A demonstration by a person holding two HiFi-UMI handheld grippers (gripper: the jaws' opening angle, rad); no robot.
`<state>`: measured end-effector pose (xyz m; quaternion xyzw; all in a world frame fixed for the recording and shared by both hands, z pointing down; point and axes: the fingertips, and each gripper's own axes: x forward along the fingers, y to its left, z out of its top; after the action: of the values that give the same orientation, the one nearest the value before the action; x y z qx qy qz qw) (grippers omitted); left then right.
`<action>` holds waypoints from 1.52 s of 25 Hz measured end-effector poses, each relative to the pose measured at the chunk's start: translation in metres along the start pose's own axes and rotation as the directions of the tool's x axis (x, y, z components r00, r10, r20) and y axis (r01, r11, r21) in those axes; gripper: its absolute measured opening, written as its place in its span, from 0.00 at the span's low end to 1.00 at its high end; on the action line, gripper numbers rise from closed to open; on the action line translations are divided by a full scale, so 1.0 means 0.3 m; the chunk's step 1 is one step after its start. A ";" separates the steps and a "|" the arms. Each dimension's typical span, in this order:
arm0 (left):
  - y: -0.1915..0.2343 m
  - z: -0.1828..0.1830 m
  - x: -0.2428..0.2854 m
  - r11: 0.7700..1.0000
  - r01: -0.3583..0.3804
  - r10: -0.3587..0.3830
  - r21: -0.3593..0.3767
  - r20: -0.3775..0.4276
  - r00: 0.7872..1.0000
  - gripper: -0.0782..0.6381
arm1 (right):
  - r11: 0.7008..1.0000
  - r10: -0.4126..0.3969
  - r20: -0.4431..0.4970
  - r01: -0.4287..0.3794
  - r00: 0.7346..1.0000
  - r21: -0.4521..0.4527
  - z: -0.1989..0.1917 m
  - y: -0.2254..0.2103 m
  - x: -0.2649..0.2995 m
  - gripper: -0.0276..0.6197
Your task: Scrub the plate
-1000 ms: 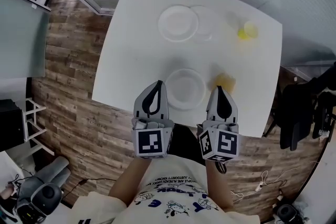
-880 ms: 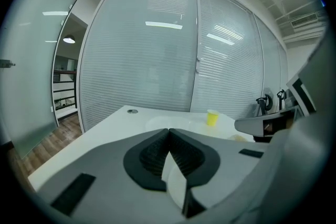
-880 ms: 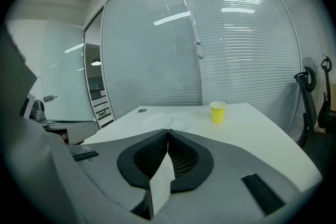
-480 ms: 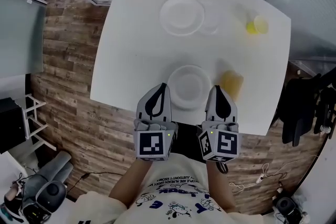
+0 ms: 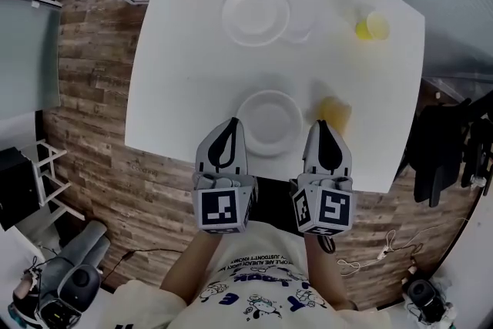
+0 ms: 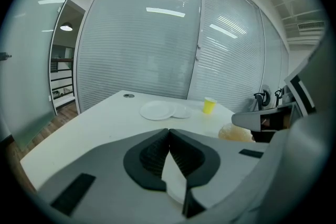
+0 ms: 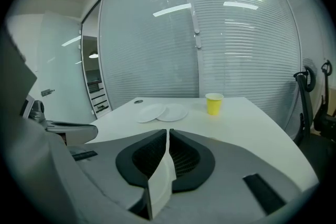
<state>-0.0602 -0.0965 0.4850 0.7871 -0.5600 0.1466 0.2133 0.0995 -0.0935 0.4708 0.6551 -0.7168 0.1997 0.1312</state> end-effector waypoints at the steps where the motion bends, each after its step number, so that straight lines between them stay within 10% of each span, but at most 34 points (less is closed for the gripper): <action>1: -0.006 0.001 0.005 1.000 0.001 -0.001 0.000 -0.002 1.000 0.15 | 1.000 -0.007 0.005 0.007 1.000 -0.005 0.008 -0.012 0.001 0.07; 16: -0.066 0.040 0.065 0.999 0.008 -0.007 0.046 -0.021 1.000 0.15 | 0.990 -0.139 -0.035 0.139 0.990 0.002 0.005 -0.199 0.006 0.35; 38: -0.084 0.005 0.107 0.998 0.014 -0.011 0.055 -0.053 0.999 0.15 | 0.989 -0.116 -0.223 0.134 0.968 0.068 -0.204 -0.232 0.072 0.39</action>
<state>-0.0257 -0.1164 0.4946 0.7921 -0.5449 0.1814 0.2067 0.1617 -0.0889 0.5427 0.6780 -0.6463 0.2912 0.1943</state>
